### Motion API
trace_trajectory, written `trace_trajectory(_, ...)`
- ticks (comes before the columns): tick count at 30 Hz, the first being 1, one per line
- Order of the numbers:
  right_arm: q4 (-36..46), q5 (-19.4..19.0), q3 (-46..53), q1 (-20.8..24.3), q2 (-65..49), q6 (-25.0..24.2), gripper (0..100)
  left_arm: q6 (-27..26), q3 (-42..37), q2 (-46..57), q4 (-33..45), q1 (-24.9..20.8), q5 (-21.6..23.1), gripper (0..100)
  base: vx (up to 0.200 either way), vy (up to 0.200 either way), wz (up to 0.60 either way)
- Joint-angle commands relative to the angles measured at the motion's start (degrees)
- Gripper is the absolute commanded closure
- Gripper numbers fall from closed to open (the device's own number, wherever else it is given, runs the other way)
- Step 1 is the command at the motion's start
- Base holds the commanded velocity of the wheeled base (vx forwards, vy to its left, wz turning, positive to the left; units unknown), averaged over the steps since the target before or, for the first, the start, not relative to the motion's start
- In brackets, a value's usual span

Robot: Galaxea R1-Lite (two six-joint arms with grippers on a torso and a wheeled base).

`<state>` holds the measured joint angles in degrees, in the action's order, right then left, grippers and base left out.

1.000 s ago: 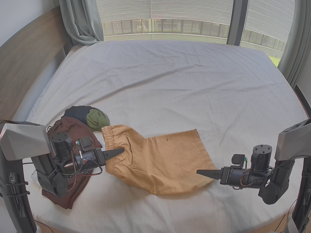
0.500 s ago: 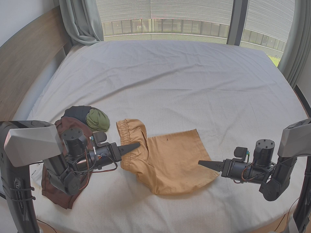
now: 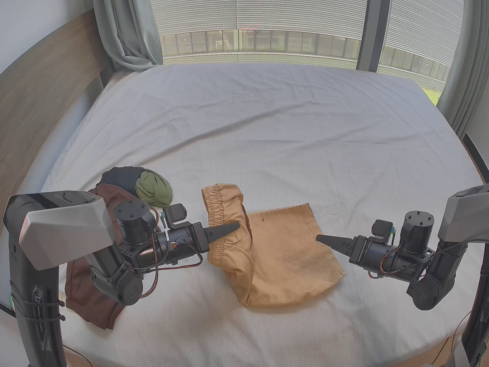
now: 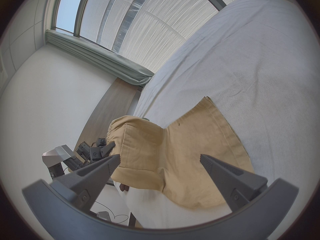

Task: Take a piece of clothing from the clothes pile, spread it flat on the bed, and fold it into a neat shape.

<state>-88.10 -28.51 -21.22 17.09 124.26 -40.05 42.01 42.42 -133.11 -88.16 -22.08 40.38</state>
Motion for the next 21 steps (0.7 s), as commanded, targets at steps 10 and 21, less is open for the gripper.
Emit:
trace_trajectory(10, -0.05, 1.44, -2.77, -2.06, 0.19, -1.26, 0, 2.99, 9.34, -6.9, 0.27, -5.17, -2.05, 100, 0.0, 0.0, 0.0)
trace_trajectory(21, -0.05, 1.44, -3.83, -3.47, 0.28, -3.02, 0, 7.65, 17.69, -10.68, 4.58, -8.6, -2.41, 100, 0.0, 0.0, 0.0)
